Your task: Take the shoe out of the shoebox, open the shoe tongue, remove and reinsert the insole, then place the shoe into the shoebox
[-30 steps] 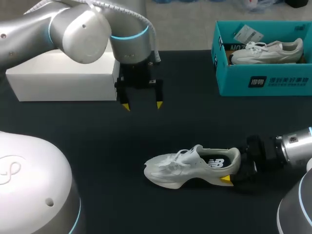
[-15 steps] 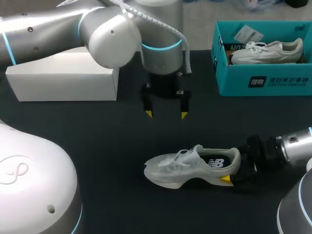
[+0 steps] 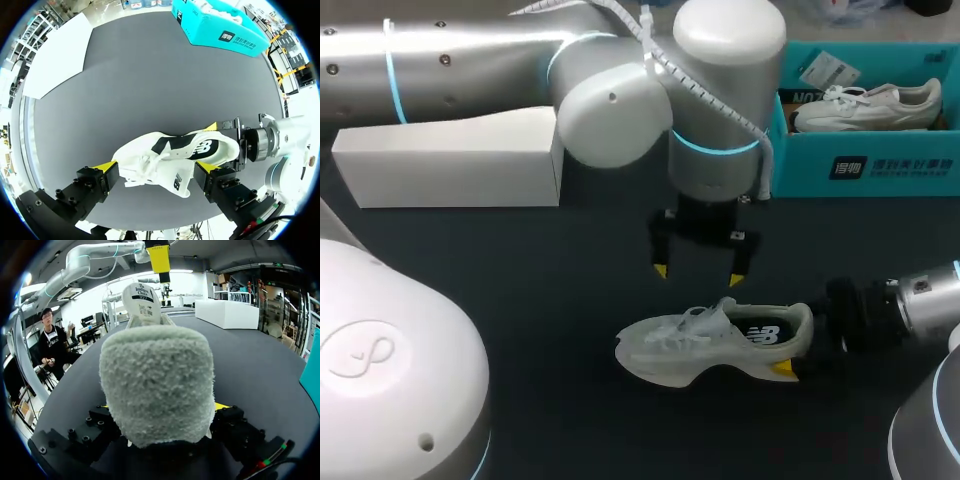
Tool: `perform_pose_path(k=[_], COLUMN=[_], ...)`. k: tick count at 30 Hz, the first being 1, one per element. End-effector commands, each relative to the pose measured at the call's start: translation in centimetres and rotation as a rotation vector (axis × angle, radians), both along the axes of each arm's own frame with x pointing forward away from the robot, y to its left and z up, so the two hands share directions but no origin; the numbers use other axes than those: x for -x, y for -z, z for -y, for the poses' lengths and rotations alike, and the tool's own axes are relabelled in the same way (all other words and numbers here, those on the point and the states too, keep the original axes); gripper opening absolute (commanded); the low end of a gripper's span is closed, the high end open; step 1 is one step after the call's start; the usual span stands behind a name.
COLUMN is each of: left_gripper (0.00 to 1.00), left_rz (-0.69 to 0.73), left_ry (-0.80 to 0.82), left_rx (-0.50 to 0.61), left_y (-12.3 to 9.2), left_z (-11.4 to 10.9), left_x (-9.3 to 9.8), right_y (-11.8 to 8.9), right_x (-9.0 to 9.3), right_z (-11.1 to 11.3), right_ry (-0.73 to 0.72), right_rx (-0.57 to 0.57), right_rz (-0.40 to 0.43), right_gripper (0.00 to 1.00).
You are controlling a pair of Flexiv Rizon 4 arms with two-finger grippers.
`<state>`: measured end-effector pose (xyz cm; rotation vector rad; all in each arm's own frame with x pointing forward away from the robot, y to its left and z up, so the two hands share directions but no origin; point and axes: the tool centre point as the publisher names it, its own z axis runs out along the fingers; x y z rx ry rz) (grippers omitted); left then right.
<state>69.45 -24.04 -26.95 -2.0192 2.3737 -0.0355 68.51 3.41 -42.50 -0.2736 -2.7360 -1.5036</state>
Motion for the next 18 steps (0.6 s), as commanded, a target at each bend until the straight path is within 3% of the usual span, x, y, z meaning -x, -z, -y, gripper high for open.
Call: perform_pose_path(k=[1,9,10,11,12,14,15,18], left_gripper=[1.00,1.00,0.95,0.83,0.39,0.08,0.00,0.00], left_rz=[0.012,-0.031,-0.039,-0.039,-0.045,-0.046,-0.047,-0.043], left_ry=[0.003,0.038,0.038,0.036,0.033,0.031,0.031,0.026], left_rx=[0.025,0.039,0.034,0.030,0.024,0.022,0.022,0.023], left_y=[1.1,2.7,2.9,3.1,3.1,3.1,3.1,2.7], left_z=[0.4,1.4,1.4,1.4,1.3,1.1,1.0,0.5], left_x=[1.2,2.0,2.1,2.2,2.3,2.5,2.6,2.9], right_y=[0.0,0.0,0.0,0.0,0.0,0.0,0.0,0.0], right_x=[0.1,0.1,0.1,0.1,0.1,0.1,0.1,0.1], right_z=[0.0,0.0,0.0,0.0,0.0,0.0,0.0,0.0], right_ry=[0.003,0.003,0.003,0.003,0.003,0.003,0.003,0.003], right_rx=[0.003,0.003,0.003,0.003,0.003,0.003,0.003,0.003], right_rz=[0.003,0.003,0.003,0.003,0.003,0.003,0.003,0.003], right_gripper=[0.00,0.00,0.00,0.00,0.00,0.00,0.00,0.00])
